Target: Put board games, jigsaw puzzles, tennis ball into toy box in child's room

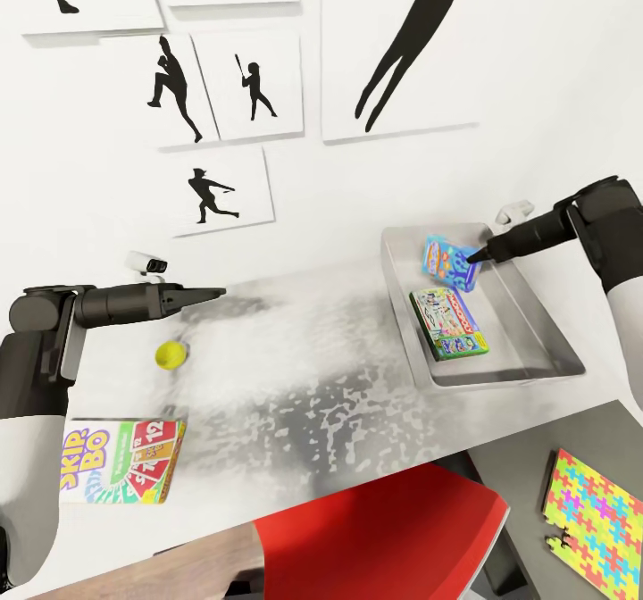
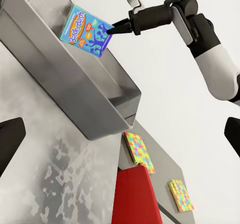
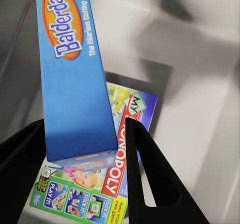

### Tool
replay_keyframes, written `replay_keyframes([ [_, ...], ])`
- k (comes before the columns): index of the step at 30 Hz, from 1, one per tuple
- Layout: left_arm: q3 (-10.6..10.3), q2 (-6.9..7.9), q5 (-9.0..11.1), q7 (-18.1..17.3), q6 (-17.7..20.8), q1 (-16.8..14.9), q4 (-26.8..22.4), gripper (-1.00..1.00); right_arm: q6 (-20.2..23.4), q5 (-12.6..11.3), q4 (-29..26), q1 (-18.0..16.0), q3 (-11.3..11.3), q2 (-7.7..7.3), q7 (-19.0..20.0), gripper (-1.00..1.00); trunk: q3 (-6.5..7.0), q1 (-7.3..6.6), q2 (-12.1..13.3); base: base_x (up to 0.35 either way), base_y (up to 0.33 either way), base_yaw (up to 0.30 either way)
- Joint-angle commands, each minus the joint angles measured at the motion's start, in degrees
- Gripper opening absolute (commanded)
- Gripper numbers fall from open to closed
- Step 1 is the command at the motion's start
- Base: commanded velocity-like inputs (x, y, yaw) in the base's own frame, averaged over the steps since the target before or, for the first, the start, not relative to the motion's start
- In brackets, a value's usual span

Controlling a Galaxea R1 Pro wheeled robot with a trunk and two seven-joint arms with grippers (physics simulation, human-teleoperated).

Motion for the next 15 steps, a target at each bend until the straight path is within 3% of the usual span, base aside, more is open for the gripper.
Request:
replay_keyframes([
  [1, -0.01, 0.02, -0.04, -0.24, 0.61, -0.04, -0.01, 1.00, 0.14, 0.53, 0.07, -0.06, 0.11, -0.03, 0.50, -1.00, -0.09, 0.03, -0.10, 0.000, 0.000, 0.000],
  [15, -0.06, 0.02, -0.04, -0.24, 0.61, -0.04, -0.01, 1.00, -0.04, 0.39, 0.49, -0.01, 0.11, -0.20, 0.58, -1.00, -0.09, 0.03, -0.10, 0.000, 0.000, 0.000],
])
